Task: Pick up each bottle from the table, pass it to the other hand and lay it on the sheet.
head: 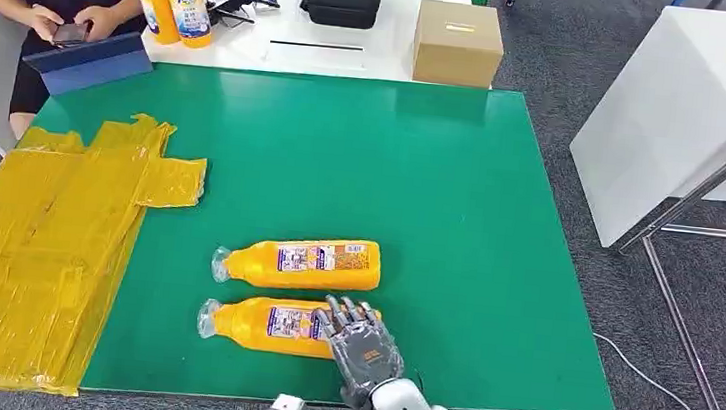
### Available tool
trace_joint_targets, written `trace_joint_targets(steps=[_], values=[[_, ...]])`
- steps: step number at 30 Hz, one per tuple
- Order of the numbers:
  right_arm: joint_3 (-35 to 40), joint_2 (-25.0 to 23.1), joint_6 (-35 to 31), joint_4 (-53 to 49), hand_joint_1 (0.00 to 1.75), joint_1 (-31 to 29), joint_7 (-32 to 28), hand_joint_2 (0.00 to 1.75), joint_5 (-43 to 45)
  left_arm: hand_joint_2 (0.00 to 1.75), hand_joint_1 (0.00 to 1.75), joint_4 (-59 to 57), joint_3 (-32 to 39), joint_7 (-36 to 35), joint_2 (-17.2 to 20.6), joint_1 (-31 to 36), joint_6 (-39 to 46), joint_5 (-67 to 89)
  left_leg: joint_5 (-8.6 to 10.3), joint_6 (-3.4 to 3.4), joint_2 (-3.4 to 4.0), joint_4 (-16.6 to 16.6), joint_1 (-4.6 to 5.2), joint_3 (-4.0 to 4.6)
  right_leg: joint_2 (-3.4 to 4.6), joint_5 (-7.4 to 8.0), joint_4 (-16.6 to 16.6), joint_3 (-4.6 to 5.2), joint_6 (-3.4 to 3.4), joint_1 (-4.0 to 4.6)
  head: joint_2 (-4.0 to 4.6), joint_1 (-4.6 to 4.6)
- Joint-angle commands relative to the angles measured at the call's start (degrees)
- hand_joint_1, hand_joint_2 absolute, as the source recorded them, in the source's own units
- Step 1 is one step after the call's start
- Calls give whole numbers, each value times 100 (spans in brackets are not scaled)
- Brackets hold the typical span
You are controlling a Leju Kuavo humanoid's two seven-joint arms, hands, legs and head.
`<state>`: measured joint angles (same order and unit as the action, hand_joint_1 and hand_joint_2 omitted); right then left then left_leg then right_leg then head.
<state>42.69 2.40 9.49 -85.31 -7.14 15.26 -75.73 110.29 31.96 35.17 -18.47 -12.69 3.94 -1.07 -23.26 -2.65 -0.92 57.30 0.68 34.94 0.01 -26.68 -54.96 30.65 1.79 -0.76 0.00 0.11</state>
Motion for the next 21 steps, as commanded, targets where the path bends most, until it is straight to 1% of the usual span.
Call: trace_joint_targets(steps=[1, 5, 7, 8, 9, 10, 11, 12, 13, 14, 15, 16, 17, 20, 21], values=[[-458, -157, -77, 1309, 0, -251, -70, 175, 64, 0, 0, 19, 205, 165, -153, -120, 159, -81, -3, 15, 15, -8, -2, -21, 10, 1, 10, -20, -7, 2, 0, 0], [-728, -357, 10, 1738, 0, -297, -189, 175, 102, 0, 0, 14, 265, 130, -153, -131, 168, -161, -4, 22, 12, -9, -4, -39, 5, 0, 14, -32, -10, 4, 0, 0], [-862, -433, 27, 1966, 0, -327, -274, 175, 157, 0, 0, 17, 302, 130, -153, -141, 133, -204, -11, 23, 11, -10, -4, -51, 7, -3, 12, 0, -10, 3, 0, 0], [-901, -451, 31, 2036, 35, -338, -302, 175, 172, 0, 0, 26, 311, 132, -153, -154, 125, -224, -15, 37, 18, -11, -6, -60, 12, -2, 14, -2, -17, 5, 0, 0], [-921, -456, 30, 2055, 140, -340, -324, 175, 184, 0, 0, 29, 312, 132, -153, -162, 119, -232, -18, 40, 21, -12, -6, -66, 15, 0, 15, -2, -18, 4, 0, -2], [-958, -465, 26, 2090, 157, -346, -333, 175, 182, 0, 0, 40, 317, 136, -153, -182, 102, -249, -22, 41, 16, -9, -11, -63, 11, -5, 15, 3, -24, 4, 0, -2], [-992, -467, 20, 2072, 154, -342, -348, 175, 182, 0, 0, 47, 331, 142, -153, -187, 74, -271, -22, 36, 11, -12, -8, -72, 8, -9, 15, 0, -23, -5, 0, -2], [-1001, -461, 24, 2034, 157, -328, -360, 175, 177, 0, 0, 51, 349, 148, -153, -188, 51, -281, -24, 36, 12, -11, -12, -80, 8, -14, 15, -7, -31, -3, 0, 0], [-1006, -446, 64, 1960, 154, -315, -384, 175, 171, 0, 0, 52, 383, 152, -153, -184, 4, -299, -19, 45, 11, -13, -13, -76, 5, -12, 14, -3, -37, -4, 0, -2], [-1018, -438, 121, 1910, 157, -298, -406, 175, 184, 0, 0, 44, 406, 152, -153, -171, -32, -310, -17, 40, 2, -13, -11, -78, -2, -15, 14, -8, -33, -6, 0, -2], [-1026, -433, 129, 1885, 157, -291, -408, 175, 186, 0, 0, 44, 422, 153, -153, -163, -46, -315, -14, 45, 5, -15, -13, -79, 0, -11, 17, -7, -35, -3, 0, -2], [-1041, -430, 158, 1849, 152, -285, -408, 175, 186, 0, 0, 45, 448, 152, -153, -152, -76, -330, -16, 45, 2, -15, -17, -86, -2, -12, 18, -18, -33, 0, 0, -4], [-1060, -435, 171, 1841, 155, -282, -410, 175, 184, 0, 0, 48, 456, 150, -153, -151, -90, -336, -13, 39, -6, -16, -14, -91, -9, -13, 18, -24, -29, -3, 0, 0], [-1067, -442, 182, 1855, 155, -294, -412, 175, 181, 0, 0, 55, 454, 150, -153, -155, -86, -336, -15, 40, 1, -13, -15, -101, 0, -14, 17, -36, -29, -1, 0, -2], [-1092, -459, 191, 1871, 159, -303, -420, 175, 172, 0, 0, 58, 455, 144, -153, -155, -95, -350, -14, 40, -1, -14, -14, -100, -2, -14, 17, -35, -28, -2, 0, 0]])
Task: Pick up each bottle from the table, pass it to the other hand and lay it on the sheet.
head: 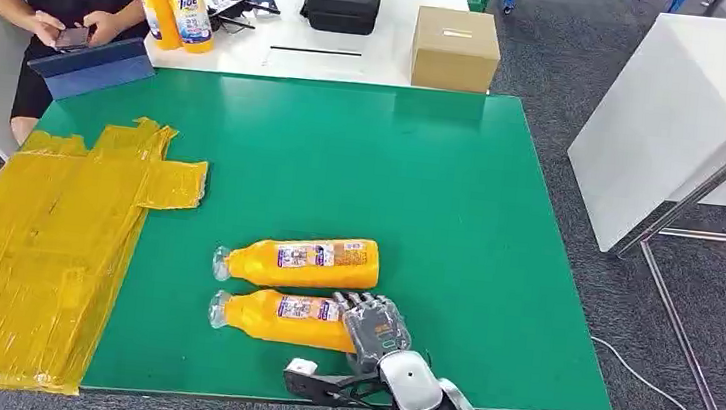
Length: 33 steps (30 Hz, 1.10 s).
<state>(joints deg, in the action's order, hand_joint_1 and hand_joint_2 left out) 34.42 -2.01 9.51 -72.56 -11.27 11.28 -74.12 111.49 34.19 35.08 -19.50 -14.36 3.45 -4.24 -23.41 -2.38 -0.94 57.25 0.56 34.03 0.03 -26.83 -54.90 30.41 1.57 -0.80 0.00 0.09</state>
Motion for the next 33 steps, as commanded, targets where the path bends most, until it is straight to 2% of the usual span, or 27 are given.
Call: trace_joint_targets(steps=[1, 3, 9, 20, 22, 23, 29, 33], values=[[-267, -18, 203, 604, 164, 91, -33, 175, -3, 0, 0, -61, 252, 148, -50, 19, -62, -40, 0, 10, 1, -6, -4, -8, -3, 1, 10, -11, -5, 4, 0, 2], [-275, -20, 223, 608, 171, 57, -53, 175, -8, 0, 0, -50, 292, 143, -50, 23, -114, -62, 0, 12, 2, -7, -3, -8, -2, 1, 9, -10, -6, 2, 0, 0], [-287, -43, 234, 633, 175, 22, -63, 175, -11, 0, 0, -53, 309, 142, -50, -6, -168, -79, 0, 12, 2, -6, -4, -7, -2, 2, 10, -9, -7, 4, 0, 0], [-428, -18, 210, 180, 175, 134, -157, 175, 114, 0, 0, -144, 314, 128, -50, -17, -290, -91, 0, 16, -1, -7, -2, -6, -7, 0, 9, -8, -8, 1, 0, 2], [-502, 55, 284, -214, 175, 231, -426, 175, 384, 0, 0, -242, 339, 77, -50, 40, -429, -98, 0, 8, -4, -4, 1, -3, -7, -2, 5, -6, -4, -1, 0, 2], [-527, 102, 314, -457, 175, 286, -449, 175, 425, 175, 0, -322, 364, 13, -50, 89, -545, -120, 1, 15, -6, -5, -2, -2, -12, -1, 8, -7, -8, 1, 0, 2], [-618, -1, 541, -2287, 175, 575, -373, 175, 333, 175, 0, -982, 371, -265, -5, 448, -1158, -178, 2, 18, -10, 0, 4, 15, -16, -4, -4, 14, -8, -5, 0, 2], [-296, 2, 468, -2623, 175, 533, -348, 175, 237, 175, 0, -1445, 113, -273, 202, 760, -1247, -46, 8, 13, -6, -4, 8, 48, -9, 8, -4, 31, -6, -8, 0, 0]])
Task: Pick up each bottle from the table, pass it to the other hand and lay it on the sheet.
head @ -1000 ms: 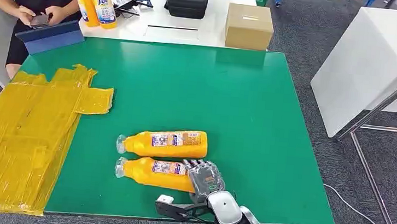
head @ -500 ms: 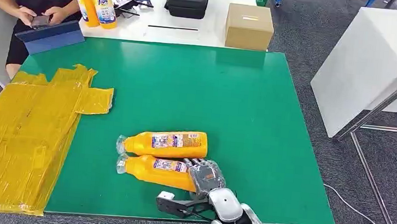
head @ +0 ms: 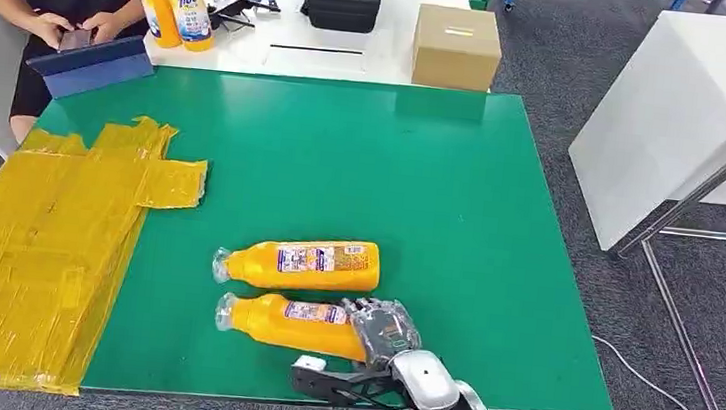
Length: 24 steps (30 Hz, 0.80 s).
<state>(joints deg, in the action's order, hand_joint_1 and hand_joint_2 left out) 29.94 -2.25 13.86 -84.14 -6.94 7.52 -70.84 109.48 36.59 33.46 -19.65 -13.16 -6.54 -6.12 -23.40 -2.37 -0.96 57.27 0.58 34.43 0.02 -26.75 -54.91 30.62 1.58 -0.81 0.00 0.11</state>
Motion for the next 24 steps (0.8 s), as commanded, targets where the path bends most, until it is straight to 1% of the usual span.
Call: trace_joint_targets(steps=[1, 2, 5, 6, 8, 10, 11, 14, 15, 16, 17, 19, 20, 21, 22, 24], values=[[243, 63, -88, -1522, 175, 81, 18, 175, -65, 175, 0, -1307, -218, -117, 272, 691, -247, 160, 5, 20, 2, -8, 3, 10, -6, 7, 0, -6, -20, -3, 0, -2], [296, 94, -159, -1552, 171, 52, 19, 175, -50, 175, 0, -1356, -263, -137, 305, 731, -245, 165, 12, 22, -1, -7, -1, 8, -10, 7, 1, -30, -15, 1, 0, 0], [296, 94, -159, -1552, 171, 52, 19, 175, -50, 175, 0, -1356, -263, -137, 305, 731, -245, 165, 13, 21, -2, -4, -1, 5, -12, 6, 0, -33, -14, 2, 0, 0], [331, 147, -312, -1565, 171, 20, -19, 175, 0, 175, 0, -1337, -311, -173, 312, 706, -279, 151, 13, 19, 3, -4, -3, 8, -5, 8, 0, -28, -13, 5, 0, -2], [415, 119, -481, -1495, 173, -235, -71, 175, 173, 175, 0, -1451, -451, -332, 352, 767, -438, 61, 11, 22, 9, -4, -3, 5, -2, 8, 0, -31, -14, 4, 0, -2], [449, -20, -576, -1412, 175, -511, -56, 175, 302, 175, 0, -1486, -667, -436, 307, 786, -579, 43, 12, 26, 13, -1, -4, 9, 0, 10, -3, -26, -15, 6, 0, -2], [440, -97, -637, -1351, 173, -626, -9, 175, 376, 175, 0, -1477, -813, -477, 294, 781, -642, 53, 13, 24, 13, 3, -2, 16, 2, 10, -9, -17, -15, 3, 0, 2], [390, -324, -694, -1062, 173, -963, 156, 175, 571, 175, 0, -1392, -1408, -583, 255, 757, -691, 139, 14, 23, 19, 5, -4, 23, 8, 13, -11, -10, -15, 5, 0, -2], [331, -420, -720, -914, 169, -1043, 204, 175, 660, 175, 0, -1387, -1611, -618, 258, 773, -702, 180, 17, 18, 10, 3, -3, 26, 1, 14, -9, -9, -12, 4, 0, 0], [269, -522, -790, -679, 175, -1153, 241, 175, 782, 175, 0, -1422, -1892, -671, 302, 815, -713, 196, 16, 15, 6, 2, -4, 25, -1, 13, -6, -12, -11, 6, 0, -2], [243, -563, -814, -538, 175, -1218, 257, 175, 823, 175, 0, -1444, -2003, -700, 317, 845, -700, 205, 18, 21, 7, 3, -4, 23, -3, 13, -8, -12, -14, 5, 0, 0], [128, -780, -1003, 191, 173, -1504, 184, 175, 1085, 175, 0, -1484, -2361, -735, 394, 950, -635, 219, 19, 14, 6, -1, -4, 21, -1, 15, -2, -16, -10, 5, 0, 0], [114, -827, -1037, 424, 169, -1608, 148, 175, 1164, 175, 0, -1478, -2429, -758, 409, 977, -632, 189, 19, 21, 12, -1, -6, 16, 3, 16, -2, -20, -14, 7, 0, 0], [100, -905, -1131, 811, 169, -1782, 48, 175, 1299, 175, 0, -1434, -2543, -781, 448, 991, -595, 169, 20, 17, 12, -2, -5, 15, 4, 17, -1, -22, -12, 7, 0, -2], [121, -977, -1167, 1243, 175, -1992, -41, 175, 1447, 175, 0, -1353, -2655, -811, 488, 982, -598, 151, 20, 15, 19, -2, -4, 14, 12, 18, -3, -21, -12, 6, 0, 0], [111, -1087, -1258, 1660, 175, -2190, -159, 175, 1603, 175, 0, -1259, -2750, -870, 508, 945, -586, 148, 19, 17, 24, -3, -4, 11, 16, 18, -3, -28, -12, 7, 0, 0]])
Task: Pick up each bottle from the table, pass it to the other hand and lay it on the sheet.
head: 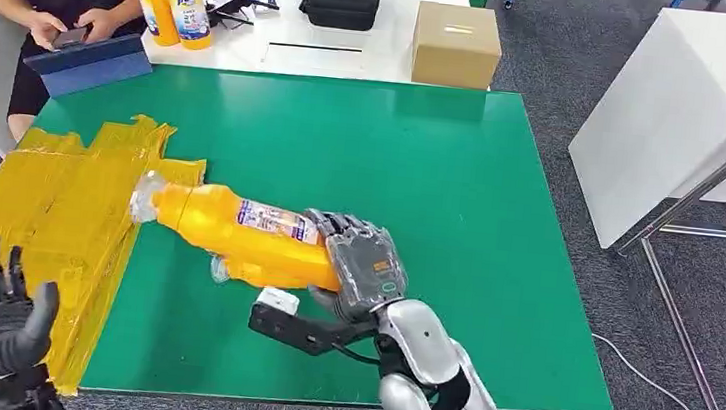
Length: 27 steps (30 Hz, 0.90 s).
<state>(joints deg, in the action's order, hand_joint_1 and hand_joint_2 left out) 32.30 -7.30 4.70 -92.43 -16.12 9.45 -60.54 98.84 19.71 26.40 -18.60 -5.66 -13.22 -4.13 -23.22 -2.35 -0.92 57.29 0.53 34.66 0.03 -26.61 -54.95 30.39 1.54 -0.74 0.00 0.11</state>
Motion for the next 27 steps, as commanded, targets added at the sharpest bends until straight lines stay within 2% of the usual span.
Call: trace_joint_targets(steps=[1, 2, 5, 15, 19, 21, 22, 23, 24, 27], values=[[-104, -664, -339, 2770, 175, -1419, -431, 175, 687, 175, 0, -135, -1132, -186, 392, 165, 90, -58, -1, 10, 19, -1, -1, -7, 15, 5, 0, 0, -4, 2, 0, -2], [-70, -732, -328, 2921, 171, -1504, -476, 175, 736, 175, 0, -101, -1186, -196, 371, 145, 96, -58, -1, 20, 28, -3, -1, -14, 19, 6, -2, -4, -8, 2, 0, 0], [25, -938, -421, 3453, 175, -1791, -608, 175, 897, 175, 0, -41, -1349, -228, 378, 67, 201, -68, -4, 19, 35, 2, 1, -9, 28, 5, -9, 3, -7, 0, 0, -2], [45, -923, -445, 3457, 173, -1784, -614, 175, 904, 175, 0, -71, -1349, -225, 406, 77, 212, -77, -1, 13, 12, 1, -3, 4, 7, 2, -5, 5, -3, 4, 0, 0], [359, -1222, -495, 4031, 171, -2199, -887, 175, 1209, 175, 0, -65, -1428, -274, 444, -19, 301, -371, -1, 11, 18, 1, 1, 10, 14, 3, -9, 12, -2, 1, 0, 0], [709, -1270, -530, 3938, 175, -2303, -871, 175, 1392, 175, 0, -2, -1424, -336, 420, -108, 265, -604, -6, 18, 38, 4, 2, 8, 31, 3, -14, 12, -6, 3, 0, 0], [854, -1270, -564, 3860, 169, -2329, -841, 175, 1500, 175, 0, 33, -1452, -365, 419, -158, 231, -677, -3, 14, 33, 2, 1, 11, 25, 3, -13, 12, -4, 10, 0, 0], [1031, -1270, -599, 3771, 171, -2357, -763, 175, 1550, 175, 0, 93, -1488, -369, 419, -223, 222, -698, -9, 22, 46, 5, 1, 5, 34, 0, -17, 10, -8, 12, 0, 0], [1170, -1270, -668, 3601, 175, -2350, -702, 175, 1606, 175, 0, 157, -1530, -380, 402, -297, 216, -748, -6, 17, 39, 4, 0, 10, 27, 1, -13, 13, -6, 17, 0, 0], [1303, -1176, -815, 3015, 171, -2228, -529, 175, 1490, 175, 0, 252, -1631, -383, 456, -414, 290, -831, -5, 15, 27, 4, -2, 12, 19, -1, -11, 12, -5, 18, 0, -2]])
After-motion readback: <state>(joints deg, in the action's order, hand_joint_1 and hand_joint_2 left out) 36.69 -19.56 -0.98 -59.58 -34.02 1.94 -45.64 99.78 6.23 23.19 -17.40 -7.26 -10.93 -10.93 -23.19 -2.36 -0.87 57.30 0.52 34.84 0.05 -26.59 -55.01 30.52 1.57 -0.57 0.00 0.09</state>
